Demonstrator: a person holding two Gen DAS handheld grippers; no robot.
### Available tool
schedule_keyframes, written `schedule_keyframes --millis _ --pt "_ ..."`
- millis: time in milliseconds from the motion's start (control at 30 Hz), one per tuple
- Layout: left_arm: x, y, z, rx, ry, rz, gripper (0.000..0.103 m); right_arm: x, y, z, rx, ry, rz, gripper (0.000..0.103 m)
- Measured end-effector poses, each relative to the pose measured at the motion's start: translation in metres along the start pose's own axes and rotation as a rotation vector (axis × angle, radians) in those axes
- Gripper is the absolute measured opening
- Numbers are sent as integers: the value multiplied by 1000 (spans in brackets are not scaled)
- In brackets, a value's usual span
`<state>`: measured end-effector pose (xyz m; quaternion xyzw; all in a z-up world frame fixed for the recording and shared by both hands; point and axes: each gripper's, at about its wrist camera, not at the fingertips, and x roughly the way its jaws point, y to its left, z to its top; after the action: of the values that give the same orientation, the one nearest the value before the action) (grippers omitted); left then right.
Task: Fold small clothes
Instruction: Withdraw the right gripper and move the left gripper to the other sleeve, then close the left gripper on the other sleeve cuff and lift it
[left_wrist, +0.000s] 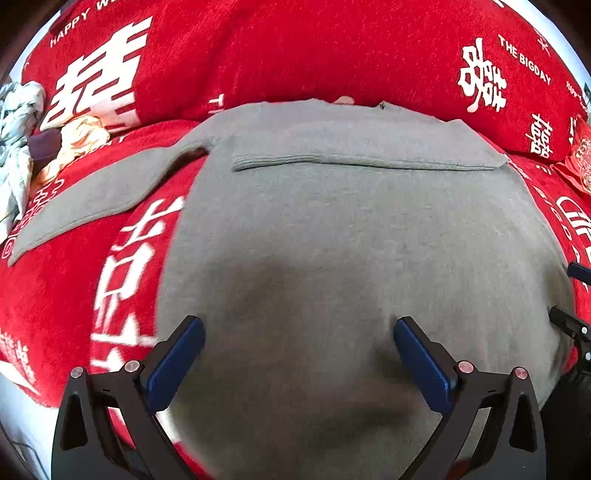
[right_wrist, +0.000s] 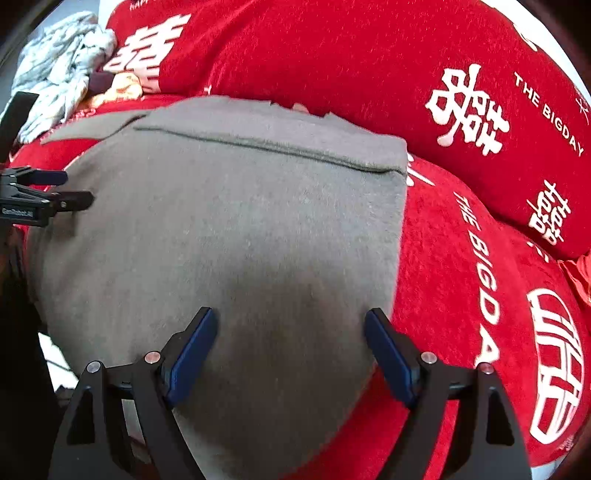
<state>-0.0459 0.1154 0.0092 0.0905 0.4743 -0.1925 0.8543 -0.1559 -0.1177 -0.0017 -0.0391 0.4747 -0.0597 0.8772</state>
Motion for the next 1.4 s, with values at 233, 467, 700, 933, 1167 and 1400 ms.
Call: schedule_keyframes --millis 233,467,700,933,1167,1400 --pt "6 114 15 -398 -32 104 103 -12 26 60 -18 -129 22 85" --pt "32 263 -5 -876 -24 288 103 17 73 105 0 -102 121 85" --pt "53 340 21 -1026 -73 395 103 30 114 116 -74 -57 123 85" --pt "74 372 51 -1036 -85 470 102 39 121 130 -64 -5 96 85" --pt "57 376 25 -1109 -264 400 16 49 134 170 -94 0 74 85" --pt "42 388 14 -1141 -341 189 13 86 170 258 -95 -55 120 85"
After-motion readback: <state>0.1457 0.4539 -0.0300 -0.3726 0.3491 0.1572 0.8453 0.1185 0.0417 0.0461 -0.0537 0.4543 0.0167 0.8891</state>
